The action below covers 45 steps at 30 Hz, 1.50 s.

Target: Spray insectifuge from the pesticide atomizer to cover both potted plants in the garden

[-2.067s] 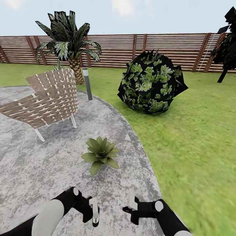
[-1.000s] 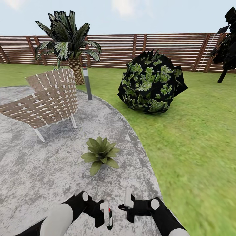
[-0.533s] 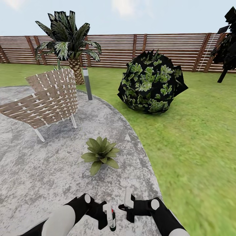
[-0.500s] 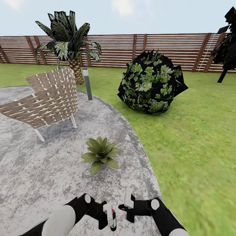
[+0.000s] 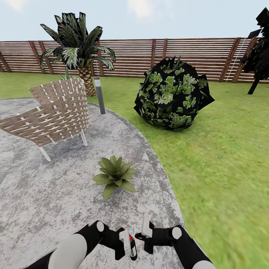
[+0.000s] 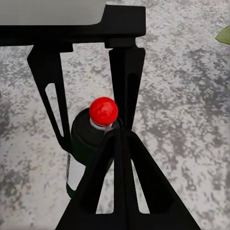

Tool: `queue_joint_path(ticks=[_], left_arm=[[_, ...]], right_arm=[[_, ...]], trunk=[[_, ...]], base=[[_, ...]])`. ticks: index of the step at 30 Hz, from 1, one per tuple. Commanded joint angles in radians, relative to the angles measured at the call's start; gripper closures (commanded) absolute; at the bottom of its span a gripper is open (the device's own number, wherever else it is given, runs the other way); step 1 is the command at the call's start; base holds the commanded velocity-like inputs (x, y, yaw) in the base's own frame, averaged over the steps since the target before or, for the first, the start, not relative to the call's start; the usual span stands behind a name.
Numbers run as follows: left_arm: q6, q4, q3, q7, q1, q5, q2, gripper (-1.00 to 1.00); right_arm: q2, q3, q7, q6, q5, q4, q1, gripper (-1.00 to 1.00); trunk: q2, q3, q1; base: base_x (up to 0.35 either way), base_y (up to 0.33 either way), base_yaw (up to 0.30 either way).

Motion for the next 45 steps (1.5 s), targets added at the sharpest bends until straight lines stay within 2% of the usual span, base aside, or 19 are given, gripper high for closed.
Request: queue_joint_path(ticks=[1,17,20,23,35,38,42,44,45], left_arm=[[-0.005,-0.001,0.009,-0.003,0.0,-0.01,-0.002,1.0],[-0.012,0.0,0.012,-0.003,0.0,-0.008,-0.008,1.0],[-0.016,0.0,0.012,-0.004,0.0,0.033,-0.007,1.0],[-0.02,0.0,0.011,-0.004,0.0,0.056,-0.007,1.0],[-0.021,-0.003,0.004,-0.004,0.0,0.06,0.006,1.0],[-0.02,-0.009,-0.002,-0.005,0.002,0.053,0.034,1.0],[-0.02,-0.014,-0.008,-0.005,0.019,0.05,0.126,1.0],[-0.02,-0.016,-0.009,-0.005,0.029,0.05,0.159,1.0],[-0.02,-0.016,-0.009,-0.005,0.033,0.05,0.187,1.0]], right_arm=[[0.002,-0.008,0.006,-0.004,0.007,-0.001,0.0,1.0],[0.002,-0.008,0.006,-0.004,0.007,-0.002,-0.001,1.0],[0.002,-0.008,0.006,-0.004,0.007,-0.001,-0.001,1.0],[0.004,-0.007,0.006,-0.004,0.007,-0.002,-0.001,1.0],[0.005,-0.007,0.006,-0.005,0.007,0.0,0.0,1.0],[0.005,-0.007,0.006,-0.004,0.009,0.0,0.0,1.0],[0.005,-0.006,0.006,-0.004,0.01,0.001,-0.001,1.0],[0.005,-0.006,0.006,-0.004,0.011,0.002,-0.001,1.0],[0.005,-0.007,0.006,-0.004,0.013,0.002,0.0,1.0]], trunk=[[0.0,-0.001,0.0],[0.0,-0.001,0.0],[0.0,-0.001,0.0],[0.0,-0.001,0.0],[0.0,-0.001,0.0],[0.0,-0.001,0.0],[0.0,-0.001,0.0],[0.0,-0.001,0.0],[0.0,-0.001,0.0]], base=[[0.0,0.0,0.0],[0.0,0.0,0.0],[0.0,0.0,0.0],[0.0,0.0,0.0],[0.0,0.0,0.0],[0.0,0.0,0.0],[0.0,0.0,0.0],[0.0,0.0,0.0],[0.0,0.0,0.0]])
